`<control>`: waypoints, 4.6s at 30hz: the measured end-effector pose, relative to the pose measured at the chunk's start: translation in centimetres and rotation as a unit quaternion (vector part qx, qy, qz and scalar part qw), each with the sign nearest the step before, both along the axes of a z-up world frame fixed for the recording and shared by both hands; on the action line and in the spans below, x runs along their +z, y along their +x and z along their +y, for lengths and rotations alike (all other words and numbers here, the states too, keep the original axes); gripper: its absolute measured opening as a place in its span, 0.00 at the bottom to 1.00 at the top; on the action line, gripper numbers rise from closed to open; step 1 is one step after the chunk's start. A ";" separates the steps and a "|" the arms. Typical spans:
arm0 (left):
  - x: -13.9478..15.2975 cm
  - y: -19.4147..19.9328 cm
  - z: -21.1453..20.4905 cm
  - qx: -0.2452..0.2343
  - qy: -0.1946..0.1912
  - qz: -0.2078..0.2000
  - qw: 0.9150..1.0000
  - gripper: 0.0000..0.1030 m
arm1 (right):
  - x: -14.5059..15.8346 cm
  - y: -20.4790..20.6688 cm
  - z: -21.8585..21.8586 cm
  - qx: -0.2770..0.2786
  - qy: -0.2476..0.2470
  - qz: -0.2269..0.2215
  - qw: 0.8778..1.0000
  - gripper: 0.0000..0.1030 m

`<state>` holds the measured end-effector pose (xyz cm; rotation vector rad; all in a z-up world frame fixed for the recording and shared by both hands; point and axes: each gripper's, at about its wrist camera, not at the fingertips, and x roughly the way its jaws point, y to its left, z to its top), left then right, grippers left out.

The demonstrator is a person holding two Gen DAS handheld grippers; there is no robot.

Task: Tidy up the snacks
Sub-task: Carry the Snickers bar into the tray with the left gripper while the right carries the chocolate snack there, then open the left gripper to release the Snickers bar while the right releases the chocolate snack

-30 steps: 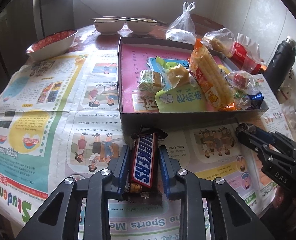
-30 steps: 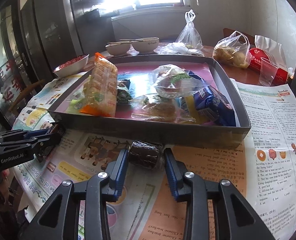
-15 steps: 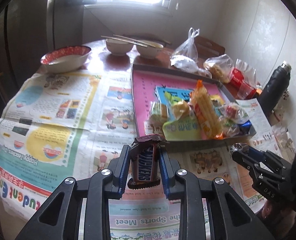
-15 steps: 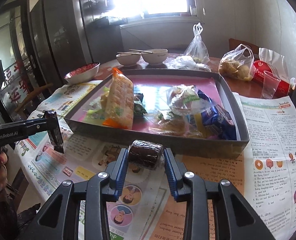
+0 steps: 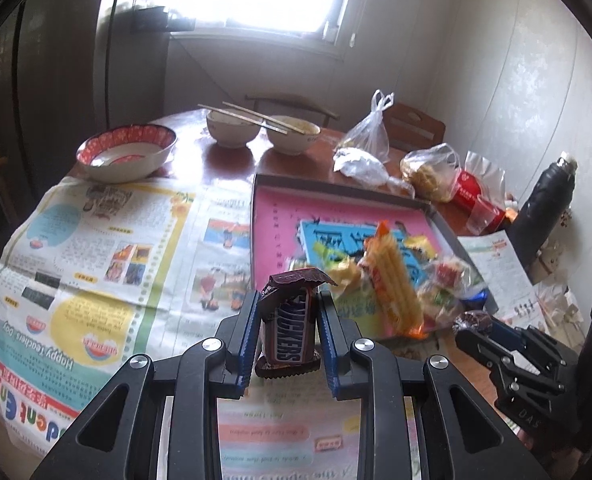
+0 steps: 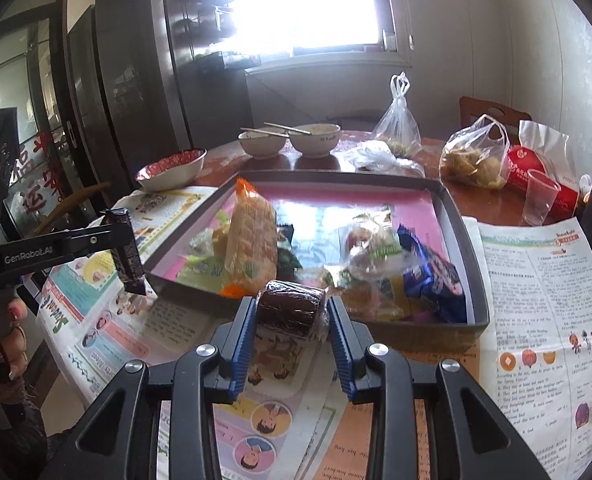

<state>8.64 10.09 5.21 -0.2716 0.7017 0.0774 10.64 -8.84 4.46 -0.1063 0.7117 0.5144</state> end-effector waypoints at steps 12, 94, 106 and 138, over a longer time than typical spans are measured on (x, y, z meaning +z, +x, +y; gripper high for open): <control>-0.1 2.7 -1.3 -0.003 0.019 0.003 1.000 0.28 | 0.9 0.7 0.4 0.000 0.008 -0.009 1.000 0.35; -4.1 5.6 -1.8 -0.019 0.008 0.047 0.999 0.28 | -3.0 3.9 3.6 0.021 -0.038 0.011 0.999 0.36; -4.0 5.4 -2.0 -0.019 0.012 0.047 0.999 0.28 | -2.8 3.5 3.4 0.022 -0.035 0.010 0.999 0.36; -2.7 4.7 -2.5 -0.015 0.026 0.042 0.999 0.42 | -1.7 3.1 2.2 0.003 -0.022 0.002 1.000 0.50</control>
